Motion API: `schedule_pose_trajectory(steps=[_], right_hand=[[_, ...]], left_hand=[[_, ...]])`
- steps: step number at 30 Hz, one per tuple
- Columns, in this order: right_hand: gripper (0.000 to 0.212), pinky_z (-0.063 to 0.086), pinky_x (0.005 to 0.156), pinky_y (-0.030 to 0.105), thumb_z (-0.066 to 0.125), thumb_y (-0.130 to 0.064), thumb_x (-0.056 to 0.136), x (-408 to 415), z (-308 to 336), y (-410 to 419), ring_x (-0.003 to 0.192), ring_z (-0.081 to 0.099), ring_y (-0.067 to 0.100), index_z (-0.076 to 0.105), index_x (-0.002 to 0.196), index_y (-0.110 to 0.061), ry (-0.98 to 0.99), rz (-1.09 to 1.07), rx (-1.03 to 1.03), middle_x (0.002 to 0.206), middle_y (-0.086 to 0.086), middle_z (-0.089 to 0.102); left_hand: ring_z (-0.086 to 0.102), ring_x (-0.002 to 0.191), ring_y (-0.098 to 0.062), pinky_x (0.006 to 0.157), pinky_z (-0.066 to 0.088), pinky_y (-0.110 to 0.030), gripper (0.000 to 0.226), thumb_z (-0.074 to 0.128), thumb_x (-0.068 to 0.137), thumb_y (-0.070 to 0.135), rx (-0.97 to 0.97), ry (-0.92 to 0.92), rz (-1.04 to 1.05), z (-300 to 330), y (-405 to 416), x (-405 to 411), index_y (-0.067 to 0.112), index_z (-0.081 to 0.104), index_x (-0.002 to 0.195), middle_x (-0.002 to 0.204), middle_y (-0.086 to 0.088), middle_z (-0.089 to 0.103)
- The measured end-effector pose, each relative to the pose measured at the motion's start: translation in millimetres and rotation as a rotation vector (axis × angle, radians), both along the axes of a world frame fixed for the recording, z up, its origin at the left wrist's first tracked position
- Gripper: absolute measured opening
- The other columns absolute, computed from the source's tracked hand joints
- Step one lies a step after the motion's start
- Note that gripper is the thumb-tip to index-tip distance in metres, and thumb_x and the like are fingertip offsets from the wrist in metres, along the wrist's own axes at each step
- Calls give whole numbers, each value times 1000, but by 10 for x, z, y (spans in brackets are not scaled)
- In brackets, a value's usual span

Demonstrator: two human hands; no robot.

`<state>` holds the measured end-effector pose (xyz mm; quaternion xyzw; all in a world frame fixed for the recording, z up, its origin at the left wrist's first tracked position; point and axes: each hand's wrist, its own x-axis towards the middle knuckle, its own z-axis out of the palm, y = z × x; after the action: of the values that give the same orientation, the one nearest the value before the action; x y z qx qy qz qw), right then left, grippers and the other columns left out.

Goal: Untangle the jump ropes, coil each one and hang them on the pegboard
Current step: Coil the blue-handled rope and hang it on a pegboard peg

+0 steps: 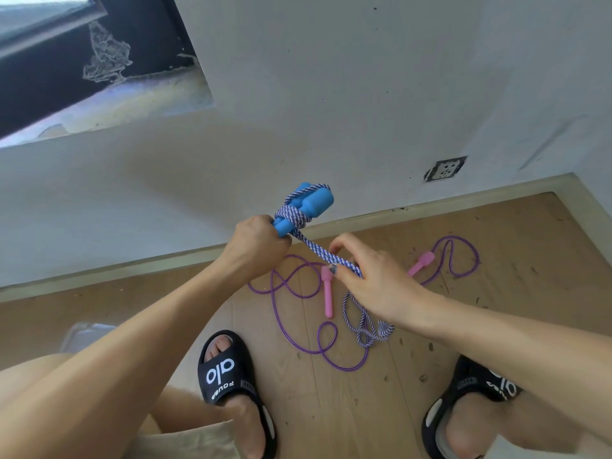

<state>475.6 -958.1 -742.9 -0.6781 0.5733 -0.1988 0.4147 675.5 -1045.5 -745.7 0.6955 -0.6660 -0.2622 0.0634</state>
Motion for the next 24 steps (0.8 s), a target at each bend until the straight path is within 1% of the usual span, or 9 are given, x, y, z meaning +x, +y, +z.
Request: schedule_pose_trajectory(steps=[3,5,7,9,11,14,17,22,24], right_hand=[[12,28,46,26,42,-23,104,-12,-30,15,43,37,10,54,101,-21,106,14,-45,53,-2,46],[21,33,53,34,39,-23,105,-2,-62,15,49,42,10,56,96,-16,157,31,-56,60,-1,50],[27,42,65,40,36,-23,105,14,-72,2,59,55,11,59,93,-14,115,43,-23,77,2,56],[31,46,78,36,37,-23,105,25,-53,-28,76,63,19,65,93,-14,50,34,52,93,4,59],[33,48,83,35,40,-24,105,28,-25,-69,86,63,23,68,96,-10,-61,-19,182,95,5,65],[36,44,62,34,37,-22,107,65,-20,-75,57,48,17,58,95,4,-459,-159,486,70,6,51],[28,21,37,18,34,-24,107,128,49,-37,45,23,6,50,89,-10,-615,-248,653,59,-5,33],[36,30,42,23,44,-35,102,153,103,4,39,37,10,63,79,-16,-208,-118,271,56,3,36],[33,30,43,21,52,-33,100,115,182,14,40,40,9,66,77,-14,-161,-93,95,55,6,39]], left_hand=[[51,63,-16,47,32,-25,11,57,90,24,-2,12,-4,-7,22,-23,13,59,91,79,-3,59],[50,61,-13,47,31,-25,11,57,90,24,-11,37,-3,14,20,-40,14,59,91,77,-1,57],[50,60,-12,47,31,-25,10,58,91,24,-19,49,1,27,8,-47,14,59,90,74,0,56],[50,60,-12,46,31,-24,10,58,91,24,-24,43,5,22,-6,-38,14,59,91,73,1,55],[51,61,-11,47,32,-24,9,58,91,24,-33,34,4,4,-12,-13,15,59,91,76,0,57],[49,62,-12,48,32,-26,8,57,90,22,-74,4,-8,-30,2,29,17,54,85,79,-2,57],[47,60,-14,48,31,-28,11,56,90,21,-104,-35,-33,-50,13,36,19,49,82,76,-1,54],[49,62,-26,55,36,-31,11,55,92,20,-164,-182,-112,-70,58,58,15,46,89,79,-6,56],[50,64,-29,57,39,-34,11,54,94,21,-177,-271,-168,-88,95,67,14,46,95,83,-9,57]])
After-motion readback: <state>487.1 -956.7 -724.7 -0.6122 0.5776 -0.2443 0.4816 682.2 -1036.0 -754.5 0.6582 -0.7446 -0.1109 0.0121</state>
